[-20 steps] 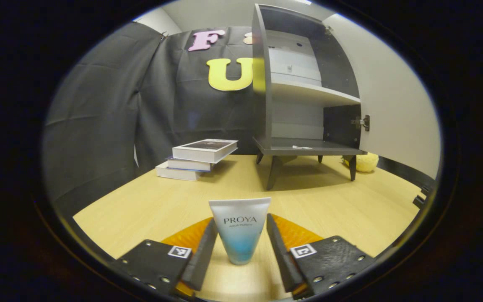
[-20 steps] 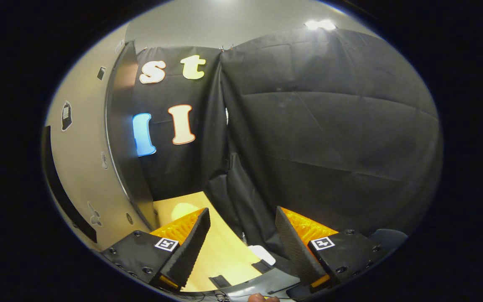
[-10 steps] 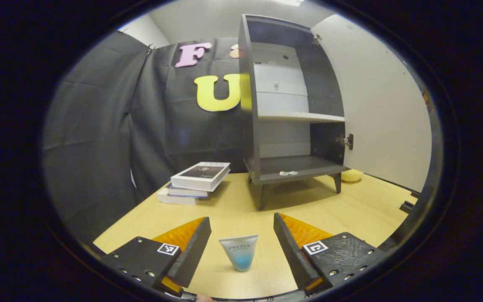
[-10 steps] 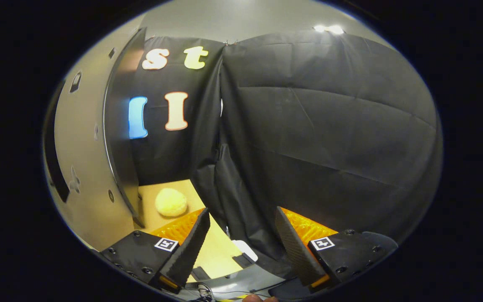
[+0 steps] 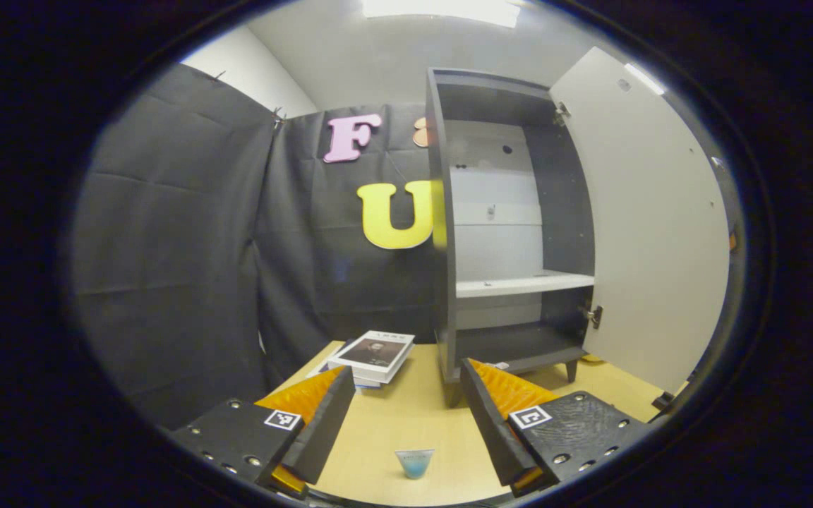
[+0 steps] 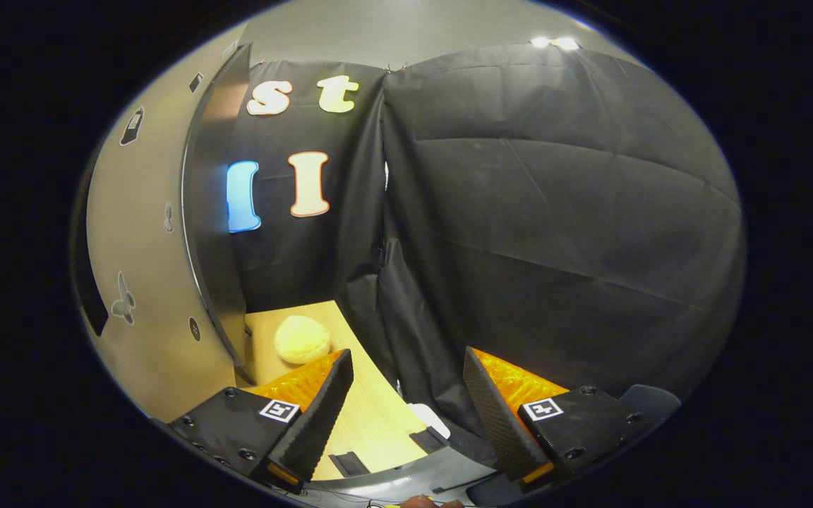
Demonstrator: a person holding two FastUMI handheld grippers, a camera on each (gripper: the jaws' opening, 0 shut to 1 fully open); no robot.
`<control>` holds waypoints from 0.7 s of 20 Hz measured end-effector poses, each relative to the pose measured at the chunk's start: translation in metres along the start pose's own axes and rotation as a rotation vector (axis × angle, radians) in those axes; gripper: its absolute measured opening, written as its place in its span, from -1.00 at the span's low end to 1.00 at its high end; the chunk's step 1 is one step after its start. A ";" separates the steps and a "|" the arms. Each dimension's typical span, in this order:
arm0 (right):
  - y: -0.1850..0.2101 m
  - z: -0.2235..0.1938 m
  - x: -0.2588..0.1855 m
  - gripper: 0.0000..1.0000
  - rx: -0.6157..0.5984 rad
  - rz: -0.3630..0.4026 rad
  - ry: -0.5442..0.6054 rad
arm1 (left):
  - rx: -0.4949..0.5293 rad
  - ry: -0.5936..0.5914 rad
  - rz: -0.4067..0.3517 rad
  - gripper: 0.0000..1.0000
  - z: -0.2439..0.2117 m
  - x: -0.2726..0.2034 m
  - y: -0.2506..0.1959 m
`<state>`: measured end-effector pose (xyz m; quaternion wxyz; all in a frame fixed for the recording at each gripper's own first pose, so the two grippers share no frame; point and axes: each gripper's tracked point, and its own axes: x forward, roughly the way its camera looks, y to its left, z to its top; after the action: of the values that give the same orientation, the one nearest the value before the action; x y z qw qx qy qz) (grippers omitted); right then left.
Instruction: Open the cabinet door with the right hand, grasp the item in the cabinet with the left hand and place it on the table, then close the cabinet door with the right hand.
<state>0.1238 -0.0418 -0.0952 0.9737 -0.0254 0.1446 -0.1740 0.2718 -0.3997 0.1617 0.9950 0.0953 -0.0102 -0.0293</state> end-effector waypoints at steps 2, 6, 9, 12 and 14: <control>0.002 0.009 0.004 0.89 0.001 0.020 -0.026 | -0.017 -0.009 0.020 0.82 0.022 0.001 -0.006; 0.012 0.028 0.014 0.89 0.057 0.084 -0.060 | -0.025 -0.037 0.036 0.82 0.060 -0.002 -0.020; 0.020 0.048 0.013 0.97 0.100 0.154 -0.096 | -0.032 -0.064 0.059 0.82 0.082 -0.005 -0.027; 0.021 0.073 0.009 0.86 0.170 0.217 -0.152 | -0.084 -0.085 0.084 0.82 0.098 -0.006 -0.038; 0.030 0.079 0.008 1.00 0.163 0.258 -0.160 | -0.123 -0.069 0.130 0.82 0.106 -0.009 -0.038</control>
<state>0.1641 -0.0171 -0.0245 0.9952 0.0588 0.0540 -0.0562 0.2575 -0.4565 0.2587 0.9978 0.0323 -0.0488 0.0317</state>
